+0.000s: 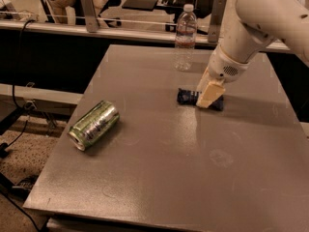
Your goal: Move rxbar blueberry near green can
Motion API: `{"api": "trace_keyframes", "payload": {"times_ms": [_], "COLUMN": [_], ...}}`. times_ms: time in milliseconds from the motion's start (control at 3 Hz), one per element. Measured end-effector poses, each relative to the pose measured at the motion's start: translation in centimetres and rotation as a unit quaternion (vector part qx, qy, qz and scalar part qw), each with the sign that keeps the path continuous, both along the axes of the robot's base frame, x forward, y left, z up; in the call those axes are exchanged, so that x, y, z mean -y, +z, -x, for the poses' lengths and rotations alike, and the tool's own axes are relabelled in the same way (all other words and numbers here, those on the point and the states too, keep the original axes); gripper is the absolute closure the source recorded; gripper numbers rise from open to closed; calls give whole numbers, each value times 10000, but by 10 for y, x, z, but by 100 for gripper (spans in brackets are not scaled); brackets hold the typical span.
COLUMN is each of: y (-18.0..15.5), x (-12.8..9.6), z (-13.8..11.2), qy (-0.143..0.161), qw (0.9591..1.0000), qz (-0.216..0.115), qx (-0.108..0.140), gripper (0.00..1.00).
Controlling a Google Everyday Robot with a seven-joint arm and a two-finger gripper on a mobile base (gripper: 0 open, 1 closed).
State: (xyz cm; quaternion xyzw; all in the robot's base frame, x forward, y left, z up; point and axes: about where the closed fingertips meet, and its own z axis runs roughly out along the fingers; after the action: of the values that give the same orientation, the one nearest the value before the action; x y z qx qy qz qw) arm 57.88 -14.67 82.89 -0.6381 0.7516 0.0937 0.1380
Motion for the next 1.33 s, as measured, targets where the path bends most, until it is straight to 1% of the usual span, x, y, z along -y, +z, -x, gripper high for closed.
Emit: {"api": "trace_keyframes", "payload": {"times_ms": [333,667,1000,1333], "y": [0,35,52,61], "x": [0,-39,-66,-99], "z": [0,24,41,64], "qy": [1,574,1009,1522], "qw": [10000,9980,9940,9869], "qz": [0,-208,-351,-463], "qx": [0,158,228,254], "gripper": [100,100,100,100]}}
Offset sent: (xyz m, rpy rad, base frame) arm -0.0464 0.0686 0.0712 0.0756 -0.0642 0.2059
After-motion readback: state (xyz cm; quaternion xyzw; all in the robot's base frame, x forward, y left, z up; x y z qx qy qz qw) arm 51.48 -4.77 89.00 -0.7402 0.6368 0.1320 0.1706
